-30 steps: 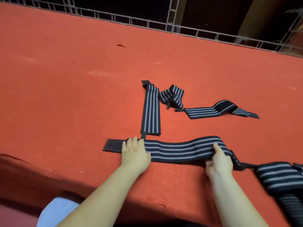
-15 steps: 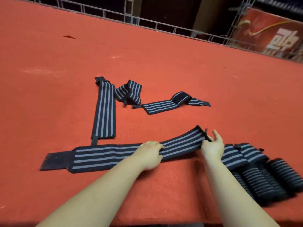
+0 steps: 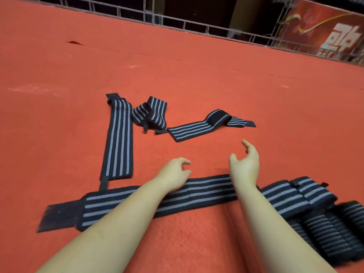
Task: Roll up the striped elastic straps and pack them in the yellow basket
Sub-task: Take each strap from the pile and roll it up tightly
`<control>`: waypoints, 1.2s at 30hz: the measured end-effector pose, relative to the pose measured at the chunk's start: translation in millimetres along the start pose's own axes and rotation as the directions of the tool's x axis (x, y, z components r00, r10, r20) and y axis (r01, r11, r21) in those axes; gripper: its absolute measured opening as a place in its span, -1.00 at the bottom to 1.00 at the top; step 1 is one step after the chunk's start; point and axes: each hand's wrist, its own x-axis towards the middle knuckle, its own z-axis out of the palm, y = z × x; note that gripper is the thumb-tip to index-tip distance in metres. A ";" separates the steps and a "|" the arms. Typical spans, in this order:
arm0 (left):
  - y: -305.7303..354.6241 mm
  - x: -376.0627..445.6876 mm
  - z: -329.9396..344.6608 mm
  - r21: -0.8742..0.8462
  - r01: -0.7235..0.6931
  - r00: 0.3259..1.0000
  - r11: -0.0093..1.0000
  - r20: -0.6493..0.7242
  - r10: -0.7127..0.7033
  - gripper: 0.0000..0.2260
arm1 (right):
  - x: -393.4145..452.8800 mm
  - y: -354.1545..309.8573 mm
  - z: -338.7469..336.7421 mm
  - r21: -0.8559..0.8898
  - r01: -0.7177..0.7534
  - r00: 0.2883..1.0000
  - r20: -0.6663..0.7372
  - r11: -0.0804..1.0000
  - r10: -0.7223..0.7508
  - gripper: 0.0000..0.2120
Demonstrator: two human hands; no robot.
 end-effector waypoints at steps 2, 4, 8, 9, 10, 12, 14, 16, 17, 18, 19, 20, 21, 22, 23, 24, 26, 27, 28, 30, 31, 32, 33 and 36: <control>-1.7 12.6 -12.1 -0.175 0.083 0.992 0.981 -0.076 -0.098 -0.68 | -0.2 -7.2 19.9 0.008 0.031 0.998 0.051 0.999 -0.032 -0.59; -5.7 27.4 -22.9 -0.289 0.136 0.976 0.948 -0.127 -0.179 -0.66 | -1.4 -9.7 43.3 -0.008 0.057 0.985 0.161 0.998 -0.055 -0.61; -17.5 60.5 -31.1 -0.050 0.141 0.966 0.989 -0.213 -0.148 -0.58 | 1.9 -2.0 94.7 -0.223 0.106 0.900 0.435 0.969 0.001 -0.48; -20.3 68.5 -30.2 0.054 0.139 0.969 0.989 -0.215 -0.125 -0.53 | 4.7 0.7 105.9 -0.317 0.136 0.873 0.486 0.939 0.038 -0.41; -23.4 76.3 -28.0 0.141 0.136 0.973 0.981 -0.204 -0.105 -0.47 | 8.6 3.0 115.3 -0.404 0.172 0.850 0.522 0.898 0.072 -0.35; -31.3 89.6 -20.3 0.264 0.127 0.980 0.956 -0.182 -0.080 -0.39 | 17.7 6.0 128.6 -0.502 0.235 0.831 0.548 0.832 0.095 -0.30; -39.6 102.9 -11.4 0.381 0.121 0.977 0.917 -0.207 -0.043 -0.40 | 29.7 7.9 138.6 -0.524 0.256 0.833 0.546 0.812 0.091 -0.31; -43.2 117.5 -5.7 0.441 0.128 0.968 0.888 -0.250 -0.016 -0.43 | 42.7 8.8 147.6 -0.522 0.263 0.834 0.546 0.811 0.082 -0.32; -43.4 125.4 -4.6 0.453 0.137 0.962 0.881 -0.272 -0.009 -0.44 | 48.4 8.9 151.2 -0.522 0.271 0.832 0.550 0.809 0.075 -0.34; -43.0 134.0 -3.9 0.462 0.143 0.956 0.875 -0.294 -0.001 -0.45 | 53.2 9.1 154.5 -0.519 0.284 0.827 0.559 0.806 0.068 -0.35; -42.3 142.4 -3.7 0.473 0.145 0.950 0.869 -0.313 0.012 -0.46 | 57.0 9.4 156.9 -0.513 0.297 0.821 0.567 0.805 0.059 -0.37; -41.7 150.3 -4.1 0.487 0.143 0.944 0.862 -0.329 0.030 -0.48 | 59.5 9.6 158.2 -0.506 0.306 0.819 0.572 0.806 0.049 -0.38; -41.4 157.5 -4.5 0.501 0.132 0.939 0.855 -0.341 0.054 -0.51 | 61.1 10.1 159.0 -0.498 0.313 0.819 0.573 0.809 0.036 -0.39; -41.7 164.2 -4.8 0.510 0.114 0.933 0.852 -0.351 0.085 -0.54 | 61.8 10.6 159.1 -0.490 0.317 0.822 0.570 0.812 0.023 -0.39; -42.1 170.1 -5.3 0.507 0.095 0.924 0.857 -0.365 0.114 -0.59 | 62.1 11.6 159.1 -0.482 0.315 0.828 0.561 0.818 0.012 -0.37; -41.5 174.7 -6.5 0.491 0.082 0.914 0.867 -0.384 0.130 -0.65 | 61.8 12.2 158.4 -0.467 0.307 0.835 0.550 0.829 0.001 -0.36; -39.1 181.3 -11.2 0.473 0.089 0.909 0.876 -0.398 0.122 -0.71 | 60.4 11.6 155.0 -0.425 0.286 0.851 0.525 0.859 -0.024 -0.33; -38.4 183.5 -13.8 0.492 0.094 0.919 0.865 -0.376 0.114 -0.71 | 59.7 11.6 153.2 -0.404 0.279 0.853 0.520 0.871 -0.032 -0.33; -38.2 185.0 -15.8 0.520 0.091 0.933 0.849 -0.342 0.109 -0.70 | 58.9 11.9 151.7 -0.385 0.275 0.852 0.522 0.881 -0.038 -0.35; -37.9 183.8 -19.9 0.538 0.074 0.952 0.839 -0.289 0.101 -0.69 | 57.0 12.2 149.1 -0.358 0.279 0.838 0.544 0.891 -0.043 -0.39; -38.1 181.2 -21.1 0.512 0.063 0.957 0.856 -0.274 0.094 -0.69 | 55.5 12.1 147.8 -0.350 0.281 0.833 0.552 0.893 -0.046 -0.42; -38.8 177.8 -22.1 0.454 0.052 0.960 0.889 -0.267 0.080 -0.71 | 53.7 11.4 145.7 -0.324 0.271 0.835 0.548 0.906 -0.054 -0.45; -39.3 173.2 -23.6 0.354 0.045 0.961 0.934 -0.271 0.057 -0.72 | 51.0 10.4 143.2 -0.265 0.220 0.851 0.522 0.939 -0.052 -0.49; -35.0 156.4 -28.4 -0.004 -0.028 0.949 1.000 -0.315 0.025 -0.80 | 37.8 -4.1 132.9 0.084 -0.093 0.920 0.389 0.992 0.053 -0.66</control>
